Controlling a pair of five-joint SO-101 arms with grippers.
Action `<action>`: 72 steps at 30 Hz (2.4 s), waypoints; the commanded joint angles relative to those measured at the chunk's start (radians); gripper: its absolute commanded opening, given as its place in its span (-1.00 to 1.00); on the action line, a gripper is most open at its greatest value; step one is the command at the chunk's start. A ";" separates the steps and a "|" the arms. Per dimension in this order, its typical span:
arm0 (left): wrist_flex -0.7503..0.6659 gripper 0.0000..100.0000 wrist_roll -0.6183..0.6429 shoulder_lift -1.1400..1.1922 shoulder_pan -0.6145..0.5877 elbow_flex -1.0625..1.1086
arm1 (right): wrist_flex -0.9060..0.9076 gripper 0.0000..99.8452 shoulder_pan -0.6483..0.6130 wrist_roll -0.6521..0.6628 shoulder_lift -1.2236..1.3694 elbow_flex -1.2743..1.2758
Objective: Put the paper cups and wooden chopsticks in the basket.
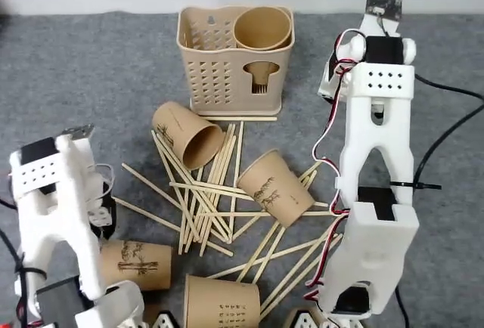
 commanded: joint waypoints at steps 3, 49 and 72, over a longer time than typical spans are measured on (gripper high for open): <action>-0.048 -0.97 0.106 -0.008 0.054 -0.004 | -0.039 -0.34 -0.007 0.000 -0.012 -0.054; 0.031 -0.74 -0.440 -0.006 0.072 -0.113 | -0.039 -0.34 -0.013 0.003 -0.010 -0.054; 0.026 -0.44 -0.399 0.005 0.068 -0.104 | -0.038 -0.34 -0.035 0.002 0.021 -0.052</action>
